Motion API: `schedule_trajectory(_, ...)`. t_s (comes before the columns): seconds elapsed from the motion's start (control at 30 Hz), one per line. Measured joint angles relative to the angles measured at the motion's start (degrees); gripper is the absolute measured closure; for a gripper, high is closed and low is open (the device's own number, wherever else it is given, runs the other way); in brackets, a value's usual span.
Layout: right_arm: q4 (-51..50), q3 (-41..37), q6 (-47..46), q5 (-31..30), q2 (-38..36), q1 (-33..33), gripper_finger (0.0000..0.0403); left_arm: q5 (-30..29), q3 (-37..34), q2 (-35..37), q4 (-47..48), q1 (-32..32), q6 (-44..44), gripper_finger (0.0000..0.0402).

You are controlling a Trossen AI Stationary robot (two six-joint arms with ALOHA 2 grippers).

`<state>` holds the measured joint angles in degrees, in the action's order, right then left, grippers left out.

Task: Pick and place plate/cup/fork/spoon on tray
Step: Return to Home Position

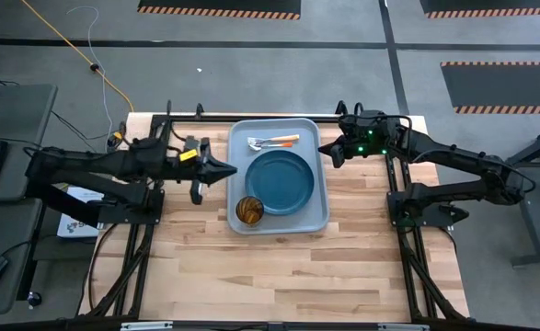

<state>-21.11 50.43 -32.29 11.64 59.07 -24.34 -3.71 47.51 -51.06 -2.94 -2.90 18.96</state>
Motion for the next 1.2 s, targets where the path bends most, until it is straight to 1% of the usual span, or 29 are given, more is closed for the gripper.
schedule_trajectory(0.13, 1.4, 0.0, 0.3, 2.6, 0.0, 0.0, 0.0403, 0.0, 0.0, 3.1, 4.5, -0.2, -2.1, 0.0402)
schedule_trajectory(0.2, 2.6, 0.0, 0.4, 4.1, 0.0, 0.0, 0.0403, 0.2, -2.2, 3.8, 2.8, -0.5, -2.6, 0.0401)
schedule_trajectory(0.3, 3.5, 0.3, 1.1, 5.6, 0.0, 0.0, 0.0403, 1.0, -9.1, 6.4, -2.0, -0.6, -1.6, 0.0402)
schedule_trajectory(0.37, 3.6, 1.1, 1.6, 5.7, 0.0, 0.0, 0.0403, 1.3, -14.3, 9.3, -7.5, -0.3, -0.6, 0.0402)
schedule_trajectory(0.43, 3.6, 1.7, 1.9, 5.5, 0.0, 0.0, 0.0403, 1.3, -18.9, 12.8, -10.9, 0.3, 0.7, 0.0401)
schedule_trajectory(0.53, 3.4, 2.3, 1.9, 5.4, 0.0, 0.0, 0.0403, 1.3, -24.3, 18.0, -10.7, 1.4, 1.9, 0.0402)
schedule_trajectory(0.67, 3.4, 2.4, 1.6, 5.4, 0.0, 0.0, 0.0403, 1.6, -29.8, 25.4, -9.9, 2.6, 2.0, 0.0401)
schedule_trajectory(0.83, 3.5, 2.4, -2.1, 5.3, 0.0, 0.0, 0.0403, 1.6, -35.1, 34.2, -8.0, 3.3, 4.3, 0.0402)
schedule_trajectory(0.93, 3.8, 2.4, -2.2, 5.6, 0.0, 0.0, 0.0403, 1.5, -37.9, 38.8, -7.5, 3.3, 4.5, 0.0402)
schedule_trajectory(1.2, 3.8, 2.4, -2.3, 5.6, 0.0, 0.0, 0.0403, 2.0, -40.9, 46.8, -6.8, 3.3, 4.5, 0.0401)
